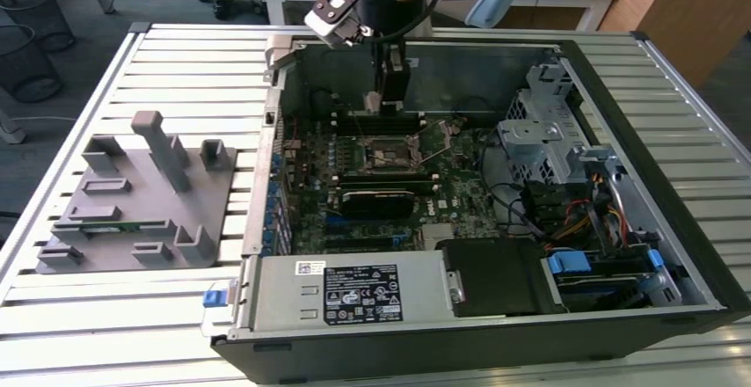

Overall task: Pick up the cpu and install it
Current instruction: 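Place the cpu into insertion slot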

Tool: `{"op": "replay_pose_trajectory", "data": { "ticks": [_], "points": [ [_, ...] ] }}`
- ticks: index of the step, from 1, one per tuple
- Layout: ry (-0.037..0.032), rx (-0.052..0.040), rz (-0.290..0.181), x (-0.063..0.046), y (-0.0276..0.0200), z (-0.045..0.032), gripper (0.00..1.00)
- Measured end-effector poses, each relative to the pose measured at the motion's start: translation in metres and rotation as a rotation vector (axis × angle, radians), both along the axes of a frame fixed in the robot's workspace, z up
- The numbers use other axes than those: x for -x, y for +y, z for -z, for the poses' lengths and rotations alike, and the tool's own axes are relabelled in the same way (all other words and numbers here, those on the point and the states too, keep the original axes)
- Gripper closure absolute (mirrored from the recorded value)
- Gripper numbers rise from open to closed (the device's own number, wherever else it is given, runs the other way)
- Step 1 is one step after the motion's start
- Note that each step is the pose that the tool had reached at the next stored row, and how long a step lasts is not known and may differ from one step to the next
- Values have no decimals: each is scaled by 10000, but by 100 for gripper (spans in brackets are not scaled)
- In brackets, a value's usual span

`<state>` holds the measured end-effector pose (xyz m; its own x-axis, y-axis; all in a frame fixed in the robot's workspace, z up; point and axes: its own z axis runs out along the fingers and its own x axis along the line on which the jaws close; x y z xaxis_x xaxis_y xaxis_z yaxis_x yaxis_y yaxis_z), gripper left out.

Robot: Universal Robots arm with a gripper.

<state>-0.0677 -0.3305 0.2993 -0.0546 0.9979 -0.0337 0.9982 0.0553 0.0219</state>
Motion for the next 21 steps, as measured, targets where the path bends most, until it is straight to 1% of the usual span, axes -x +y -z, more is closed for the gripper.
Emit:
{"op": "replay_pose_trajectory", "data": {
  "ticks": [9, 15, 21],
  "points": [
    [0, 7, 6, -49, 7, 105, 47],
    [-13, 11, 5, -64, 8, 151, 47],
    [-13, 12, 6, -78, 8, 251, 47]
  ]
}}
